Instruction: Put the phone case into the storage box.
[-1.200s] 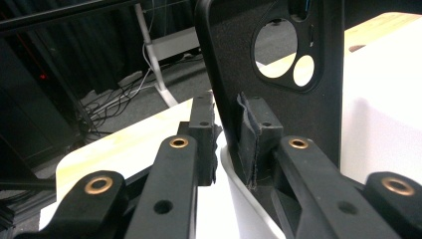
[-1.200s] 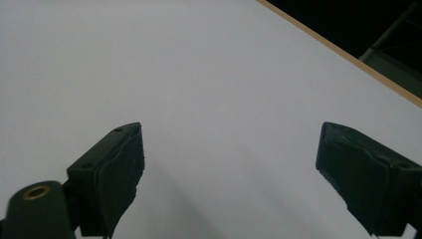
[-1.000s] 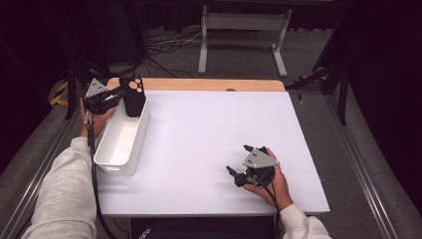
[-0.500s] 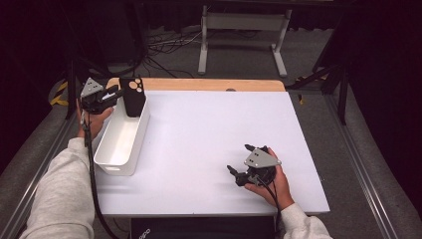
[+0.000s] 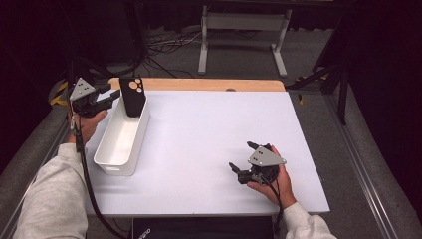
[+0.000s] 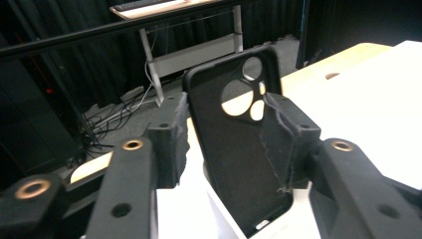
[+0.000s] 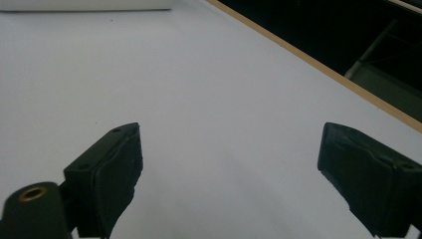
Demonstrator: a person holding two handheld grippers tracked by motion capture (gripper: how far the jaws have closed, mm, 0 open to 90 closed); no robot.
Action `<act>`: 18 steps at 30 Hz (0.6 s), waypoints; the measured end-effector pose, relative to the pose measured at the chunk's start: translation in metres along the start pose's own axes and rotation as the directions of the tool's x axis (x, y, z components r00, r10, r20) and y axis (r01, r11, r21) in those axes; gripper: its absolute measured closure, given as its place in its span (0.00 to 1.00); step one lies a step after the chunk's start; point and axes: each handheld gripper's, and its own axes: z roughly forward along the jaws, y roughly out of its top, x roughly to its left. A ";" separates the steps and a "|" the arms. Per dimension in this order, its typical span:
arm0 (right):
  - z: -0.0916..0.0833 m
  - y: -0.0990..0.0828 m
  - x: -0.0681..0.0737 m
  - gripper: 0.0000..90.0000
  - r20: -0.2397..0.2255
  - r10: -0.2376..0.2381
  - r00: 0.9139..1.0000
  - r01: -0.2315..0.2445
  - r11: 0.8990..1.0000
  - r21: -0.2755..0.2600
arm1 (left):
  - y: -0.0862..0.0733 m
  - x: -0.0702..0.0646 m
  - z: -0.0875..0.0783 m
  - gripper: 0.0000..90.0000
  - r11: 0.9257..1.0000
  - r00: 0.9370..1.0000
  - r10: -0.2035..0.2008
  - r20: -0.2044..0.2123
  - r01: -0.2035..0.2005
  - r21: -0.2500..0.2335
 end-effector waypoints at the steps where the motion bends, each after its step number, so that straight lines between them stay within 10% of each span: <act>1: -0.001 0.000 -0.001 0.12 0.020 0.003 1.000 -0.003 1.000 -0.007 | 0.001 -0.002 0.000 0.47 1.000 1.000 0.006 -0.003 -0.006 0.007; 11: -0.002 0.000 -0.003 0.11 0.026 0.006 1.000 -0.005 1.000 -0.008 | 0.003 -0.012 -0.006 0.11 0.999 1.000 0.007 0.005 -0.007 0.039; 18: -0.001 0.000 -0.003 0.11 0.019 0.008 1.000 -0.008 1.000 -0.007 | 0.005 -0.013 -0.009 0.05 1.000 0.999 -0.006 0.044 0.005 0.028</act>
